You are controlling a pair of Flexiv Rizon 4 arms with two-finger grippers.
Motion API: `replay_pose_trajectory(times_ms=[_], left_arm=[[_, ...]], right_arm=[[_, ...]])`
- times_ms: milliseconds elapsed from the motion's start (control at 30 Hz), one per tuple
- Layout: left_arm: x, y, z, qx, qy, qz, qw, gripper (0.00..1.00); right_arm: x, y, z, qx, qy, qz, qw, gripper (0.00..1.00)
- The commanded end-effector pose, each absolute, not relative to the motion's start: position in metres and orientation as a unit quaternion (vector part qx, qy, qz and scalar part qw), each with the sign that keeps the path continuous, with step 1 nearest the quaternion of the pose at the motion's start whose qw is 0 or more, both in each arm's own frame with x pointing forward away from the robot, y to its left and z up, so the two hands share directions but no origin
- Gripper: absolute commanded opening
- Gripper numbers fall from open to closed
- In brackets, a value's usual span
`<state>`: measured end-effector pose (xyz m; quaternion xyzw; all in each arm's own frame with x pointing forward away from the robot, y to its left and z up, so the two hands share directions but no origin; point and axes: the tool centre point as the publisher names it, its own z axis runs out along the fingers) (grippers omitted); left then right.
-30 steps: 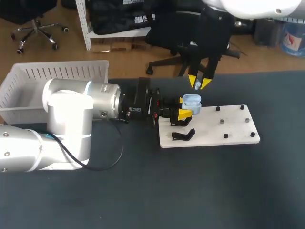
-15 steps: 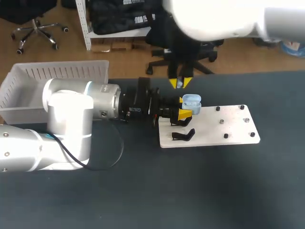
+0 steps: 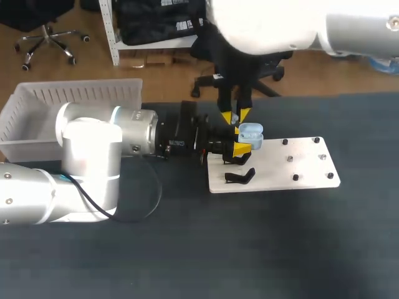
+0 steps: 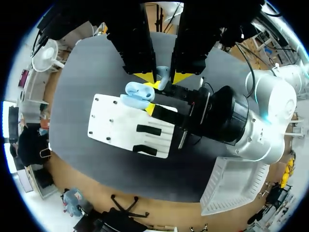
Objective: Pick up each earbud case from the left stands, insert the matching earbuds, close the lid, and place the case in the box.
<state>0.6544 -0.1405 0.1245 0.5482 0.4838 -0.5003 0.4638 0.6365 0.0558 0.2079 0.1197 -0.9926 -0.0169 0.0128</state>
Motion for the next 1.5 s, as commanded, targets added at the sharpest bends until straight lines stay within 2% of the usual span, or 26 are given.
replay_pose_trajectory(times_ms=[33, 367, 1500], left_arm=[[0.654, -0.141, 0.123, 0.547, 0.483, -0.499, 0.467, 0.0], [0.654, -0.141, 0.123, 0.547, 0.483, -0.499, 0.467, 0.0], [0.654, -0.141, 0.123, 0.547, 0.483, -0.499, 0.467, 0.0]], right_arm=[[0.631, 0.047, 0.203, 0.13, -0.991, -0.043, 0.005, 0.0], [0.628, 0.045, 0.202, 0.176, -0.983, -0.054, -0.022, 0.0], [0.635, 0.034, 0.182, 0.209, -0.977, -0.052, -0.007, 0.0]])
